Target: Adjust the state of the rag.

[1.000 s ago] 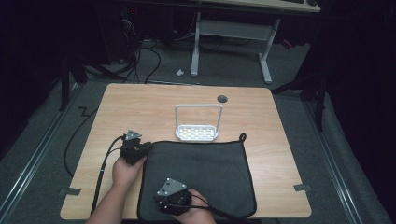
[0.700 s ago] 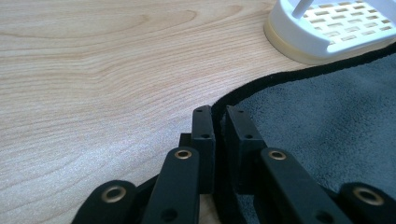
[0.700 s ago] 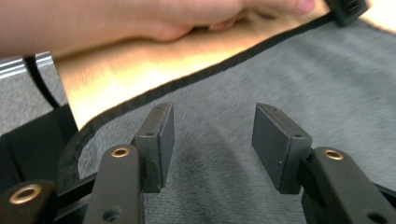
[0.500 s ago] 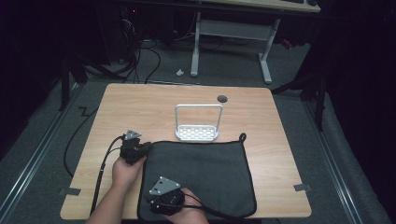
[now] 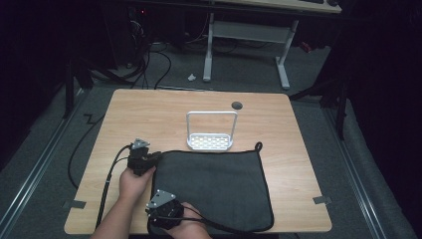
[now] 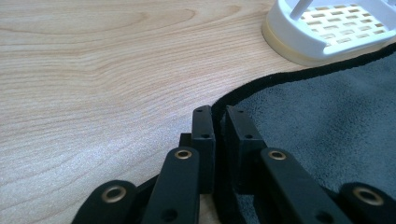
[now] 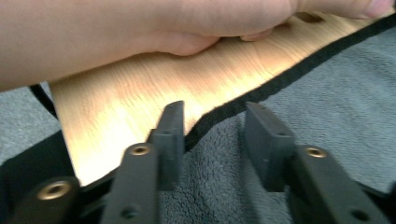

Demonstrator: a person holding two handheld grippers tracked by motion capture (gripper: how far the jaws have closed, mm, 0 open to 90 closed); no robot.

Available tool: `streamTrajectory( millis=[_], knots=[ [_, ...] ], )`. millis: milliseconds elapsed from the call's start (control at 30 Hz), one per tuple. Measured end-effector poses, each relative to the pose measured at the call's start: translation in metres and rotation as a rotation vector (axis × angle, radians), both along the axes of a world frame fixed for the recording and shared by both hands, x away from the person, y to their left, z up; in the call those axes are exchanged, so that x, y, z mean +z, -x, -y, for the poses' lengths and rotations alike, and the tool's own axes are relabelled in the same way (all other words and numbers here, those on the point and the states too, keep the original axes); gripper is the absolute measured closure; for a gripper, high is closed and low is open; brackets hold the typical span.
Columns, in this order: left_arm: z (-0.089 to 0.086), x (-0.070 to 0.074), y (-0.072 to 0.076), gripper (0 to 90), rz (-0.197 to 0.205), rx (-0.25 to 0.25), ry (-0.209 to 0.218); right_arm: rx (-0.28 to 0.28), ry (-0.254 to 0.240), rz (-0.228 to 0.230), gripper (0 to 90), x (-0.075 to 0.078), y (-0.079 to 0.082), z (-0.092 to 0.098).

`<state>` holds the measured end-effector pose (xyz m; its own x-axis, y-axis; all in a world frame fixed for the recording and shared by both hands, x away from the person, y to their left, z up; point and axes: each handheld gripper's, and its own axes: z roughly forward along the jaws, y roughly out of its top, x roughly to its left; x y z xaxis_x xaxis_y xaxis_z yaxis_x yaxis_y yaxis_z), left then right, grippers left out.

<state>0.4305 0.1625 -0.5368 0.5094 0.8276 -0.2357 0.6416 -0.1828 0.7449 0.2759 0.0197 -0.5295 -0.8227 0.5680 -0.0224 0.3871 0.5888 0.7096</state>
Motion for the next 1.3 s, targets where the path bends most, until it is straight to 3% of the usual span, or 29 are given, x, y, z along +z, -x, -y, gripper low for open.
streamTrajectory(
  millis=[167, 500, 633, 733, 833, 933, 1133, 1300],
  knots=[
    [-0.001, 0.0, 0.0, 82.3, -0.001, 0.0, 0.006, 0.005, 0.035, 0.031, 79.6, 0.002, -0.002, 0.002],
    [-0.005, 0.0, 0.0, 83.4, 0.002, 0.013, 0.048, 0.008, -0.015, 0.089, 83.3, 0.021, 0.003, 0.014],
    [-0.013, 0.001, 0.001, 83.8, 0.01, 0.029, 0.128, 0.0, -0.033, 0.119, 83.5, 0.026, 0.006, 0.02],
    [-0.014, 0.003, 0.004, 83.8, 0.022, 0.03, 0.123, 0.001, -0.037, 0.136, 83.5, 0.029, 0.007, 0.022],
    [-0.015, 0.007, 0.006, 83.9, 0.009, 0.072, 0.198, 0.005, -0.044, 0.162, 83.6, 0.033, 0.008, 0.023],
    [-0.015, 0.014, 0.008, 83.9, 0.036, 0.091, 0.229, -0.003, -0.077, 0.172, 83.5, 0.039, 0.009, 0.025],
    [-0.016, 0.031, 0.015, 83.9, 0.097, 0.077, 0.177, 0.012, -0.127, 0.188, 83.5, 0.05, 0.011, 0.028],
    [-0.029, 0.044, 0.019, 83.8, 0.115, 0.094, 0.131, 0.023, -0.162, 0.199, 83.5, 0.059, 0.012, 0.023]
  ],
)
